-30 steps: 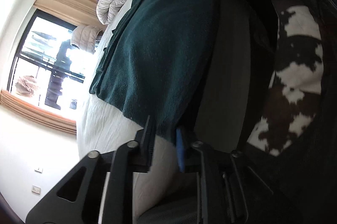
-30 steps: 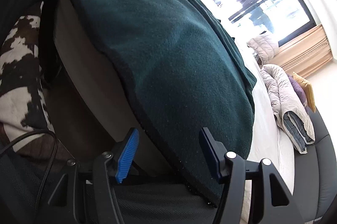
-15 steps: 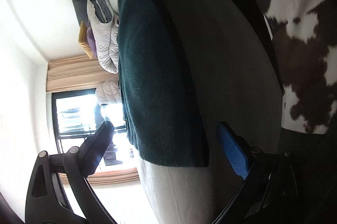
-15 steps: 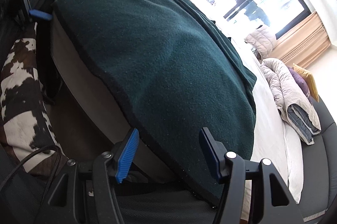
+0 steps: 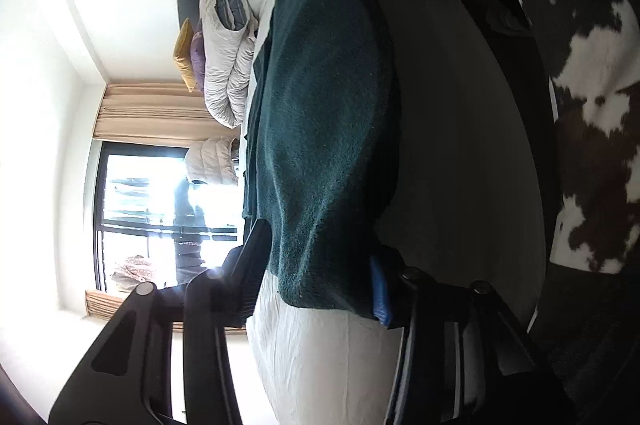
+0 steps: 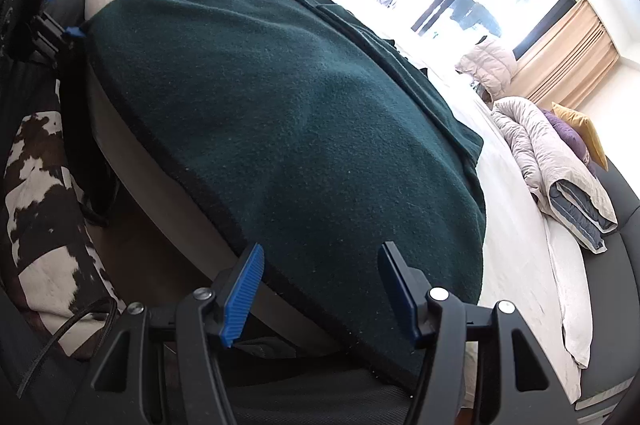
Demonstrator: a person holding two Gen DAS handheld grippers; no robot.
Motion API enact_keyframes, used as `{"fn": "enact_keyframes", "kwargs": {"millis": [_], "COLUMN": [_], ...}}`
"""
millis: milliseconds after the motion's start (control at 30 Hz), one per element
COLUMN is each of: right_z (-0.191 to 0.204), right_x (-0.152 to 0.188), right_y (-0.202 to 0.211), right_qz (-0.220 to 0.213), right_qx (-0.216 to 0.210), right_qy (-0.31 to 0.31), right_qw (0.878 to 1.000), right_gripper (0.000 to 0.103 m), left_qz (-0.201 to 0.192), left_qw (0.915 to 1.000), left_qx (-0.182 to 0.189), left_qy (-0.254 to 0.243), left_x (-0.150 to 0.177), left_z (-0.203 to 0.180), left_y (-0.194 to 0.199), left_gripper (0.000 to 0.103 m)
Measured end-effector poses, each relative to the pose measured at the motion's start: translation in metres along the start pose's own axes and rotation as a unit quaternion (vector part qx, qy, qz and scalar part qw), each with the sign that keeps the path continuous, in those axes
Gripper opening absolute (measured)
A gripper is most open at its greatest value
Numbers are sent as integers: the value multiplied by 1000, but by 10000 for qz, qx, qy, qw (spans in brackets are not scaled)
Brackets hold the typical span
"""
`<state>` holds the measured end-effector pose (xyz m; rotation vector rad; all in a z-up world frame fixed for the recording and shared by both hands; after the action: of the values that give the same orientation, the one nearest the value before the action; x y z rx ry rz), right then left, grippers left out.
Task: Fold small clothes
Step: 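Carry the held hem over the body toward the collar with both grippers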
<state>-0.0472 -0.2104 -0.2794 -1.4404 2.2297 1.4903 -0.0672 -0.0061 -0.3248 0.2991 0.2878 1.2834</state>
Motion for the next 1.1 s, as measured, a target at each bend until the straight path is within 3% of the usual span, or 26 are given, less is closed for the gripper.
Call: {"fn": "enact_keyframes", "kwargs": {"millis": [167,200,267,300,367,500,733,867,1100], "right_z": [1,1,0,0,-1,-5,-9,-7,-5], "right_x": [-1,0,0,1,1,3,12,14,15], "right_y": [3,3,3,2,3,5,12,16,-4], "right_qz": [-55,-62,-50,-39,-39,-75,-104,-150,103], "right_qx": [21,31,35,33,40,73,-13,-109,283], "right_qy": [5,2,-24,-25,-14,-2,32,77,435], "right_qw": [10000,10000,10000,10000,10000,9999,9999,9998,9986], "right_gripper": [62,62,62,62,62,62,62,64,64], "left_qz": [-171,-169,-106,-73,62,178,199,222,212], "left_qw": [9996,9993,9978,9959,9910,9730,9507,9446,9397], "left_qx": [28,94,263,329,423,745,501,434,337], "left_qy": [226,308,607,838,1269,2177,3055,3246,3398], "left_x": [-11,-8,-13,-14,-16,-14,-9,-4,-1], "left_z": [7,7,17,22,40,71,134,151,174], "left_y": [11,15,21,18,13,4,-4,4,16], "left_gripper": [40,32,27,16,4,3,3,3,3]}}
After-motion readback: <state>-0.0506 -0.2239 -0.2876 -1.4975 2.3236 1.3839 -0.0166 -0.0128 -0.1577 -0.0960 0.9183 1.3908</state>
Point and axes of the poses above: each gripper's, at about its wrist camera, not at the fingertips, and y roughly against the way its jaws point, z to its left, x to its underside, the point moved 9 cm from there along -y, roughly the way its jaws point, and after that the axes turned 2 degrees about x, right-handed, at the moved point
